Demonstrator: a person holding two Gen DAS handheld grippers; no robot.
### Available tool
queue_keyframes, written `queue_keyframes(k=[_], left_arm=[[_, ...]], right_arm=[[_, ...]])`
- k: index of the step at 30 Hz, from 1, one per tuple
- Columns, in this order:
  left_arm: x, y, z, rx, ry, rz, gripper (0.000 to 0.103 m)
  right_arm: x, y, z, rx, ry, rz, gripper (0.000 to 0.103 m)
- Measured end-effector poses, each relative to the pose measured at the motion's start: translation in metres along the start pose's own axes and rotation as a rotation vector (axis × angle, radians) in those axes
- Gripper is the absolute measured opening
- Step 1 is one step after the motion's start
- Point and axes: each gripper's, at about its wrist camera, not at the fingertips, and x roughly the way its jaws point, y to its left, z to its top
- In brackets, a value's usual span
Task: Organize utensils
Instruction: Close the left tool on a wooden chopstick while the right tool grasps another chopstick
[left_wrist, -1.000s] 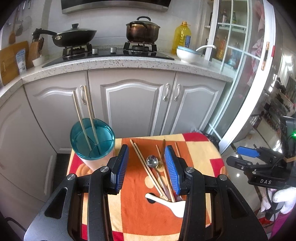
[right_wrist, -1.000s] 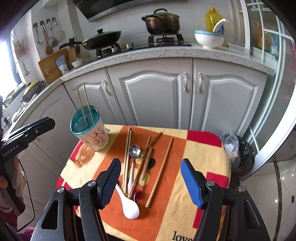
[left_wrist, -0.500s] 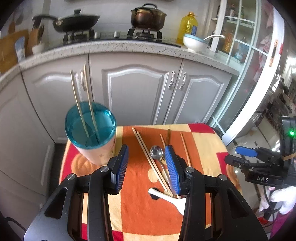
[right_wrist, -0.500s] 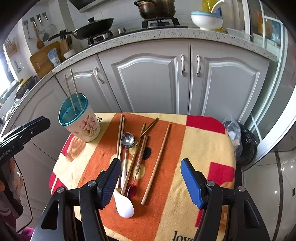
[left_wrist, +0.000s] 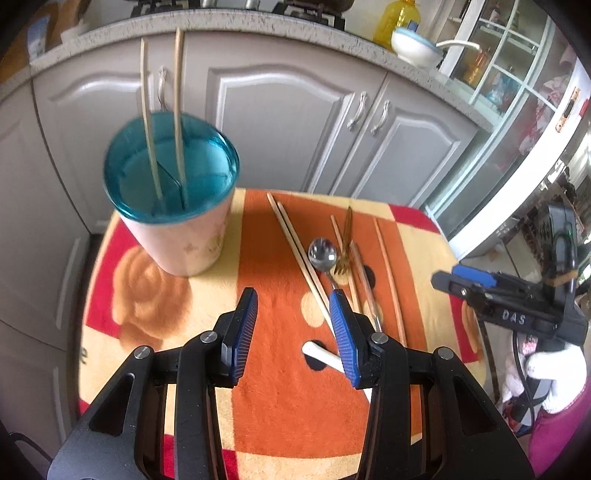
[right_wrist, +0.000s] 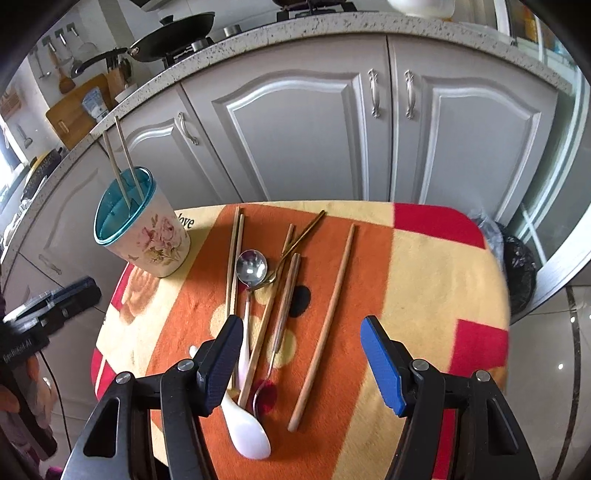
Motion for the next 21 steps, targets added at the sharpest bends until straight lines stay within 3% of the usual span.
queue_keyframes(k=[10,14,21], left_arm=[[0.067,-0.010,-0.001,-0.013,0.121,-0.046,0.038],[0.101,-0.015,0.003,-0.012,0.180,-0.054,0.028],[0.142,-0.017,0.008,-0.003,0.249,-0.027,0.020]], right_arm=[[0.034,-0.016,0.001,0.027,0.079,-0.008,0.061],[0.038,-0.020,-0.001,0.028,0.095,-0.011,0.061],[0.041,-0.026,-0.001,0.039,0.108,-0.006,0.061]])
